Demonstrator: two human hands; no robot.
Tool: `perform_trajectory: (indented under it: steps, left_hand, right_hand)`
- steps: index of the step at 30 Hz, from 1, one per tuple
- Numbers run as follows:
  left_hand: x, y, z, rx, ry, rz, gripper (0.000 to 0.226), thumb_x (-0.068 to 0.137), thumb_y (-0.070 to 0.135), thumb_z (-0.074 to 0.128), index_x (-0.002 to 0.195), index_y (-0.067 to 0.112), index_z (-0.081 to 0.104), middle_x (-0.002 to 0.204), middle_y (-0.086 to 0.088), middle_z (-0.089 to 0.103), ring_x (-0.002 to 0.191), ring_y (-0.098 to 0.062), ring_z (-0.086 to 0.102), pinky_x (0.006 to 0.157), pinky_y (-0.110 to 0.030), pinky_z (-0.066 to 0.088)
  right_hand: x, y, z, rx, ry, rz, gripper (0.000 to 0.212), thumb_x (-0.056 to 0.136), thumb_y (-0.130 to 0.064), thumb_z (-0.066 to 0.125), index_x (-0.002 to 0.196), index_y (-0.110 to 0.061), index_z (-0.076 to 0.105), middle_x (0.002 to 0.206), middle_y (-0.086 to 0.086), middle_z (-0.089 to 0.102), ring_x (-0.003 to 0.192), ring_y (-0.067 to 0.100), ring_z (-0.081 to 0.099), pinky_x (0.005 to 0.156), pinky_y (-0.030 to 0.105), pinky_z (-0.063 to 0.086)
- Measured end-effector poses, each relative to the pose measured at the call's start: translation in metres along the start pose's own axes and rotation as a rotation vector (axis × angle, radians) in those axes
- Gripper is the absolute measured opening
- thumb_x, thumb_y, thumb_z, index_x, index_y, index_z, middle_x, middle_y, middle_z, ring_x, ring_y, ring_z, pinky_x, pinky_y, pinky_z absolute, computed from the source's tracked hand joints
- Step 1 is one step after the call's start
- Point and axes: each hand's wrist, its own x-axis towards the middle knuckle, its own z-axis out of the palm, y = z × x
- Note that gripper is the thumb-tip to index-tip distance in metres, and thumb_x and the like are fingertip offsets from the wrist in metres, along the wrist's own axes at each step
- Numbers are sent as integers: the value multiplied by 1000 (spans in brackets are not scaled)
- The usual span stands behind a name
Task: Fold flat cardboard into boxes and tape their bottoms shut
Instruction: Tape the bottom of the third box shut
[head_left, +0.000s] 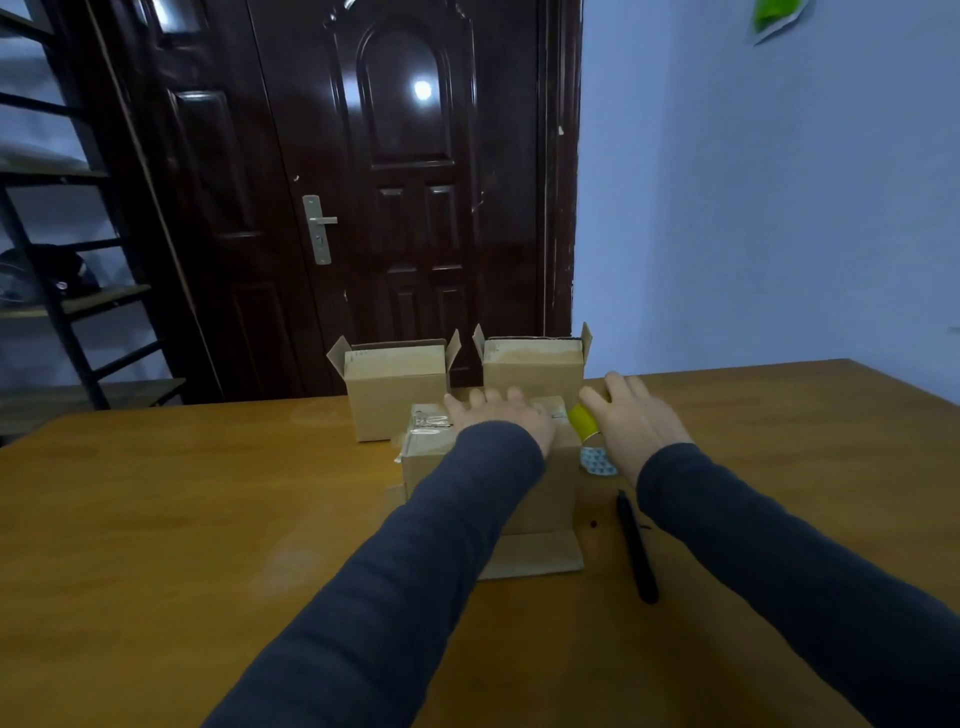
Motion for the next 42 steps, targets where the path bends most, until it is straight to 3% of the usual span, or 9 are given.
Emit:
perform_trajectory:
  steps: [4, 8, 12, 21, 26, 30, 33, 38, 42]
  left_hand:
    - [0, -10, 0, 3, -47, 86, 82, 85, 73, 1, 149, 28, 25, 157, -6, 22, 145, -28, 14, 112, -61, -2]
    - [1, -14, -1, 11, -70, 97, 83, 81, 77, 4, 148, 32, 25, 157, -3, 23, 145, -28, 15, 112, -61, -1]
    - [0, -13, 0, 18, -53, 96, 81, 82, 75, 6, 147, 32, 27, 156, -3, 25, 144, -28, 17, 113, -60, 0]
    - [-1, -12, 2, 48, -20, 91, 75, 87, 68, 4, 146, 30, 29, 154, -7, 28, 143, -29, 21, 113, -60, 3]
    - [1, -12, 2, 48, -15, 91, 72, 89, 66, 4, 145, 30, 29, 154, -6, 29, 142, -29, 22, 113, -60, 4]
    - [1, -11, 2, 41, -21, 82, 72, 89, 65, 5, 146, 29, 29, 154, -7, 30, 142, -29, 22, 113, -60, 4]
    - [0, -12, 2, 11, -24, 75, 69, 90, 62, 5, 145, 29, 31, 154, -7, 29, 142, -29, 22, 113, -60, 3]
    - [-2, -13, 1, -5, -27, 91, 66, 92, 59, 6, 146, 29, 30, 154, -6, 29, 142, -28, 22, 113, -60, 2]
    - [10, -12, -2, -73, -70, 28, 52, 95, 43, 22, 139, 22, 40, 147, -6, 39, 137, -28, 31, 113, -58, 4]
  right_hand:
    - [2, -5, -7, -49, 50, -85, 44, 84, -8, 59, 124, -18, 43, 122, 10, 46, 111, 26, 46, 83, 34, 46]
    - [-6, 10, 9, 123, -48, -23, 61, 79, -8, 68, 131, -21, 37, 124, 5, 45, 114, 23, 46, 74, 28, 51]
    - [-17, 15, 21, 196, -61, 44, 56, 82, -6, 64, 129, -23, 38, 117, 3, 50, 103, 20, 49, 65, 25, 45]
    - [-14, 5, 3, -79, -106, -10, 64, 86, -12, 60, 139, -18, 26, 127, 11, 49, 116, 28, 46, 91, 37, 45]
    - [-25, 28, -6, 92, -206, 114, 87, 84, -26, 63, 150, -24, 5, 136, 11, 44, 125, 31, 42, 96, 44, 42]
    - [-48, 32, -25, 278, -249, 347, 52, 92, -37, 55, 129, -10, 31, 116, 11, 58, 91, 25, 54, 71, 34, 47]
    - [-69, 11, -13, 350, -500, 376, 64, 88, -57, 52, 128, -10, 35, 99, 3, 59, 85, 18, 59, 73, 32, 53]
    - [-81, -8, -4, 347, -685, 393, 43, 91, -32, 57, 124, -10, 40, 104, 5, 59, 99, 21, 62, 81, 31, 52]
    - [-84, 16, -26, 451, -570, 456, 19, 97, -29, 47, 103, -11, 52, 76, 0, 52, 67, 14, 53, 57, 23, 44]
